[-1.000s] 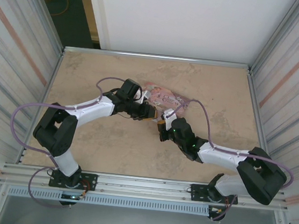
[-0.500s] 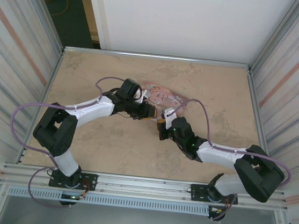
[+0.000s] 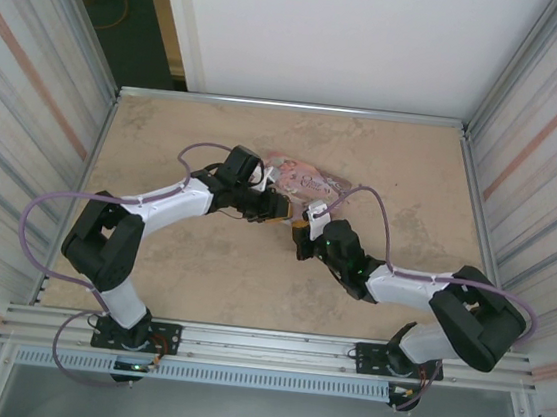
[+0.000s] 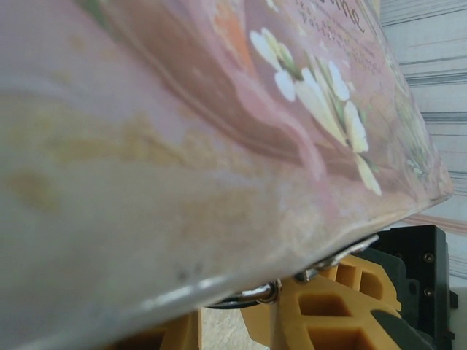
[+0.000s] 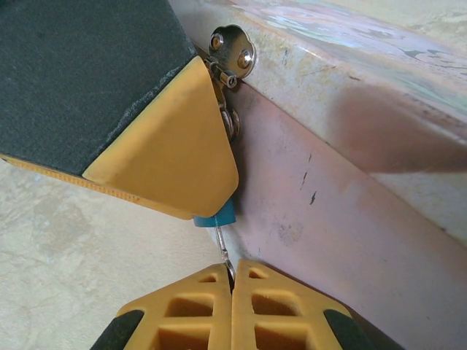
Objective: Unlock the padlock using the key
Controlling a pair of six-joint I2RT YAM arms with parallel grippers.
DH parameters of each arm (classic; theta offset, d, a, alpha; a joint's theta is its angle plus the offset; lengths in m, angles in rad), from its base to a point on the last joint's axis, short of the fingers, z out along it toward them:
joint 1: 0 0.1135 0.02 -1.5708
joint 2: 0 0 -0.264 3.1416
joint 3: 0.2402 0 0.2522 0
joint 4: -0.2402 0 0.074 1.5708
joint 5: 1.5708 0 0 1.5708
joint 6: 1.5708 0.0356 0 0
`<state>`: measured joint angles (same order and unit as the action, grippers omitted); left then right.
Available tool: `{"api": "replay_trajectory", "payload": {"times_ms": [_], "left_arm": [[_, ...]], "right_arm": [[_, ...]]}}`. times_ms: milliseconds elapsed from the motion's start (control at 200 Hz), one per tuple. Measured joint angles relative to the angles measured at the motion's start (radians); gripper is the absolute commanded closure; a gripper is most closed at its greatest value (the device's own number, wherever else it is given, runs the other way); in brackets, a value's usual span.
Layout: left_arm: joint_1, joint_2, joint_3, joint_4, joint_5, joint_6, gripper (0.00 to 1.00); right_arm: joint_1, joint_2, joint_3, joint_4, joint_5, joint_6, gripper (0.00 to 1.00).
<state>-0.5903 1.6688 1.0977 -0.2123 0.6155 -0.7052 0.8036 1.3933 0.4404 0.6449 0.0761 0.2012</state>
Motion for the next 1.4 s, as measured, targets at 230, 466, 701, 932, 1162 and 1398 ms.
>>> {"api": "replay_trajectory", "payload": {"times_ms": [230,466,701,932,1162,1398], "left_arm": [[0.002,0.000,0.006,0.000,-0.006,-0.011,1.00],[0.002,0.000,0.011,0.007,-0.006,-0.030,1.00],[0.002,-0.001,0.013,0.018,-0.007,-0.038,1.00],[0.014,-0.001,0.017,0.030,-0.006,-0.057,1.00],[0.015,-0.001,0.017,0.036,-0.014,-0.061,1.00],[0.016,-0.001,0.017,0.045,-0.014,-0.063,1.00]], "right_arm": [[-0.021,0.014,0.000,0.035,-0.032,0.000,1.00],[-0.054,0.014,0.001,0.048,-0.098,0.000,1.00],[-0.078,0.014,0.014,0.041,-0.139,0.000,1.00],[-0.097,0.035,0.055,0.018,-0.178,0.000,1.00],[-0.115,0.055,0.087,-0.002,-0.221,0.005,1.00],[-0.132,0.063,0.103,-0.004,-0.260,0.027,1.00]]}}
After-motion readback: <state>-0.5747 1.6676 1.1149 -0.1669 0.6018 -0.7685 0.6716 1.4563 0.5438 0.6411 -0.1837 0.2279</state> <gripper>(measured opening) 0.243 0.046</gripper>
